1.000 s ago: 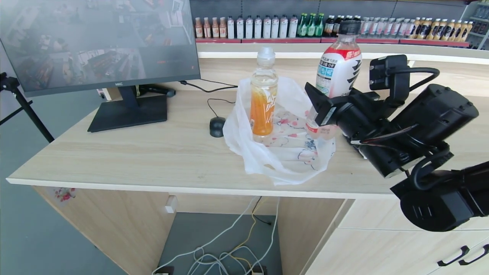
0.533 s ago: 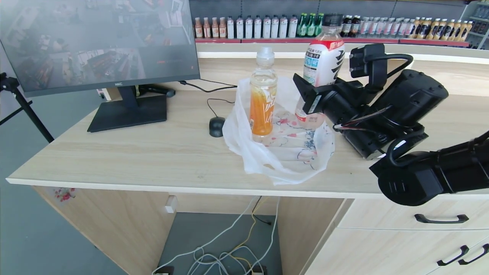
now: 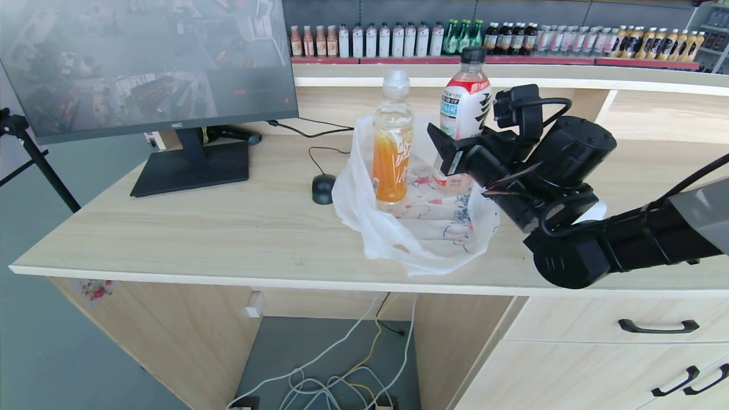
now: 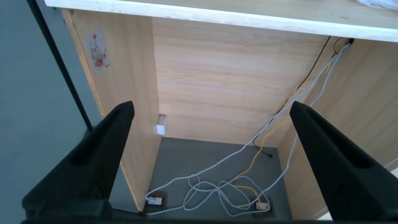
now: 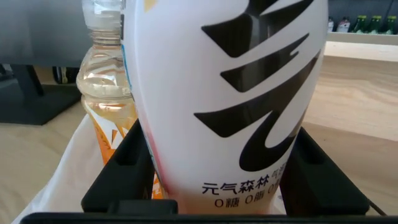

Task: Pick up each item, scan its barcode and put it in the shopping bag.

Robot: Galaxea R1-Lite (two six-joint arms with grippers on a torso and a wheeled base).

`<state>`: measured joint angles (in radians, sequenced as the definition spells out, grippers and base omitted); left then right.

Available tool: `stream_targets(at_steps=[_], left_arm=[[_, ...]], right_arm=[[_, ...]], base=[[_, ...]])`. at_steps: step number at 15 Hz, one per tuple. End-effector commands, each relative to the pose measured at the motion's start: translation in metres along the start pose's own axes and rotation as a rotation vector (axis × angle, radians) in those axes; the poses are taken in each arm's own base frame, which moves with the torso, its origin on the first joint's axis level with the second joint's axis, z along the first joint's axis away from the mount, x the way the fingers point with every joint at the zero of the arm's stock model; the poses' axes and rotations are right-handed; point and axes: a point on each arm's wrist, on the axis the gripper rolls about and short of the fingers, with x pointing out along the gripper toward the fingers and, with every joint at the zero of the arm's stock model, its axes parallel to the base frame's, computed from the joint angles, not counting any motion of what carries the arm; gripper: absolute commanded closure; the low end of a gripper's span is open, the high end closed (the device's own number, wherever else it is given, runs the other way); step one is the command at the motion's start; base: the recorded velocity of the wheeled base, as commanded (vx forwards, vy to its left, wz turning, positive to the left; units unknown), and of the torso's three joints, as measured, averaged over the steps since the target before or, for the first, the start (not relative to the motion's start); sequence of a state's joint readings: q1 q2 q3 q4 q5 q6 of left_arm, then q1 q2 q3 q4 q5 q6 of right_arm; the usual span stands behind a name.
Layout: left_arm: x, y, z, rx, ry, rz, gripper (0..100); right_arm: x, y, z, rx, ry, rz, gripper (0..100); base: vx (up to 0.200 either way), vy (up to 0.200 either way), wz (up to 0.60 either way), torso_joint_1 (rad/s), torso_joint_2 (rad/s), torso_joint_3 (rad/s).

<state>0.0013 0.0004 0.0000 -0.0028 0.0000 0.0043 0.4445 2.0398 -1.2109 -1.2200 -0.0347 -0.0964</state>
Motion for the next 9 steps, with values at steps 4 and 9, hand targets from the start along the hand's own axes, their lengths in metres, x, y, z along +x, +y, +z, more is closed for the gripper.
stream_targets(at_steps=[4, 9], left_arm=[[0.0, 0.0, 0.0, 0.0, -0.001, 0.0, 0], [0.0, 0.0, 0.0, 0.0, -0.001, 0.0, 0]], right_arm=[[0.019, -0.011, -0.016, -0.01, 0.018, -0.029, 100], [0.027, -0.015, -0.028, -0.014, 0.037, -0.025, 100]], base=[[0.0, 0.0, 0.0, 0.0, 0.0, 0.0], [0.0, 0.0, 0.0, 0.0, 0.0, 0.0]])
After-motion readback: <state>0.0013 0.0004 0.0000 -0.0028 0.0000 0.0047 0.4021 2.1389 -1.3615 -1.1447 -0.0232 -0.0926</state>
